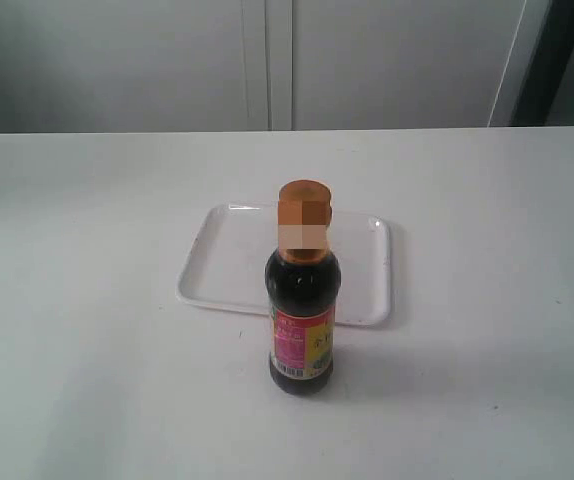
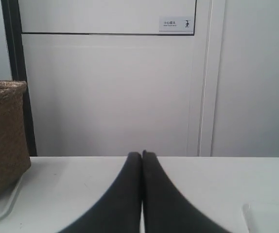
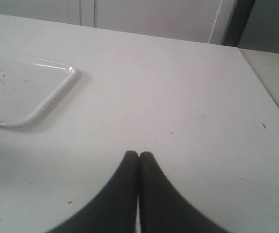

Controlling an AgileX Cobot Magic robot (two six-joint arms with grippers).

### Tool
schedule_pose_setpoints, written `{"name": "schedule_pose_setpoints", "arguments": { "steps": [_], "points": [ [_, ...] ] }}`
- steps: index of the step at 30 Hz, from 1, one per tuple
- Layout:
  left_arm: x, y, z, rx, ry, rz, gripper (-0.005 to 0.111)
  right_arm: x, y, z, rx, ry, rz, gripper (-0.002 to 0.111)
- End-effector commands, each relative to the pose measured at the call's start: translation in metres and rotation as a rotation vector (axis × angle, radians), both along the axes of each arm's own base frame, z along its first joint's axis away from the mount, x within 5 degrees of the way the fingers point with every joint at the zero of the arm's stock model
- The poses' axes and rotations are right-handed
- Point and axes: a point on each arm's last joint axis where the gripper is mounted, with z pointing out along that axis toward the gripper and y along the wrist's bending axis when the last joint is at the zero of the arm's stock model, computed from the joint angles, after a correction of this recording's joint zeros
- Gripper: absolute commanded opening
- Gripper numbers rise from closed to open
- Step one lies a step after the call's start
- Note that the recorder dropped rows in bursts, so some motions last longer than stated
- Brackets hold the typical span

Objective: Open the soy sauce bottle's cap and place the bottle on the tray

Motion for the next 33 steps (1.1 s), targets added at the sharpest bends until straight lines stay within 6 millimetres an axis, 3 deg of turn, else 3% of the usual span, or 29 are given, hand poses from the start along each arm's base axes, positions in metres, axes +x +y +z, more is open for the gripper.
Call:
{"name": "schedule_pose_setpoints", "arguments": {
  "steps": [1, 11, 19, 24, 33],
  "points": [
    [0.016, -0.002, 0.013, 0.004, -0.001, -0.009, 0.000, 0.000, 0.000, -0.001, -0.005, -0.004, -0.002, 0.000],
    [0.072, -0.016, 0.031, 0.039, 0.019, -0.144, 0.000, 0.000, 0.000, -0.001, -0.005, -0.004, -0.002, 0.000],
    [0.117, -0.030, 0.025, 0.109, 0.087, -0.265, 0.000, 0.000, 0.000, -0.001, -0.005, -0.006, -0.001, 0.000],
    [0.130, -0.043, 0.020, 0.190, 0.036, -0.407, 0.000, 0.000, 0.000, -0.001, -0.005, -0.006, -0.001, 0.000],
    [0.141, -0.059, 0.002, 0.187, 0.023, -0.601, 0.000, 0.000, 0.000, -0.001, -0.005, -0.004, -0.002, 0.000]
  ]
}}
